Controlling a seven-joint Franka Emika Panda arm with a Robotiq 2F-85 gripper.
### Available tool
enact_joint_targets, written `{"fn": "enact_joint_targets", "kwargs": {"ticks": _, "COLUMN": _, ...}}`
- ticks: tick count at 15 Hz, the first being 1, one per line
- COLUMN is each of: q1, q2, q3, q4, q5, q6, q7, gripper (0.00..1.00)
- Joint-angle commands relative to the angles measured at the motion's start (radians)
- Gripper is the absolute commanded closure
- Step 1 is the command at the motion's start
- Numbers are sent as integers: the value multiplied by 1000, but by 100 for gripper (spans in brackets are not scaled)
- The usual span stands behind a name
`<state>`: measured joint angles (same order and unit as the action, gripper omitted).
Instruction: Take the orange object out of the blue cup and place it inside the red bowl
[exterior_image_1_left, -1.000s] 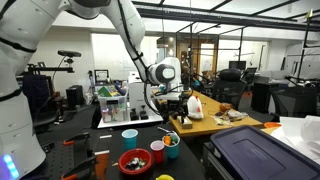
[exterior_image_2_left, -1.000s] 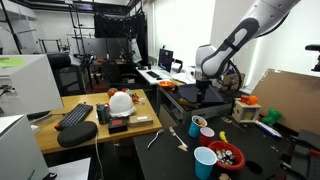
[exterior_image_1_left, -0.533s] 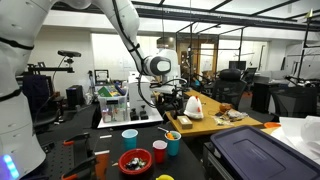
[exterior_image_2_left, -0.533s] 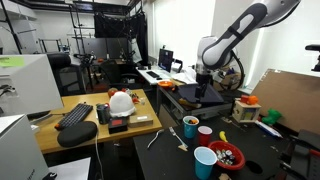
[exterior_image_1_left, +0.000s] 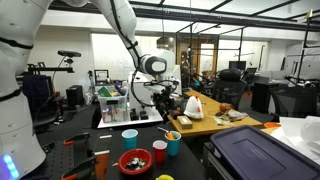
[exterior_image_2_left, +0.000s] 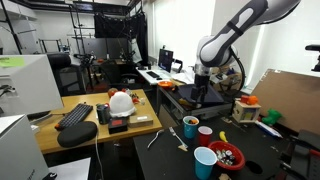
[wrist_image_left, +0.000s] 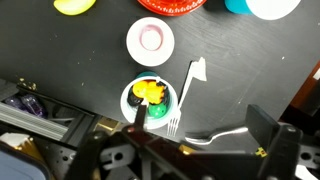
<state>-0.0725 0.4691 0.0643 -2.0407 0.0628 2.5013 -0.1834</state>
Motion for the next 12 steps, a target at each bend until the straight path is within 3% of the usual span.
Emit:
{"fn": "enact_joint_targets", "kwargs": {"ticks": 1, "q1": 85, "q2": 44, "q3": -78, "q4": 7, "q5": -41, "q6": 59, "q7": 236, "gripper": 0}}
{"fn": "enact_joint_targets", "kwargs": {"ticks": 8, "q1": 246, "q2": 180, "q3": -212, "q4": 126, "q5": -53, "q6": 61, "q7": 694, "gripper": 0}}
{"fn": "enact_joint_targets", "kwargs": {"ticks": 12, "q1": 308, "q2": 198, "q3": -276, "q4": 183, "q5": -61, "q6": 51, "q7": 883, "gripper": 0}}
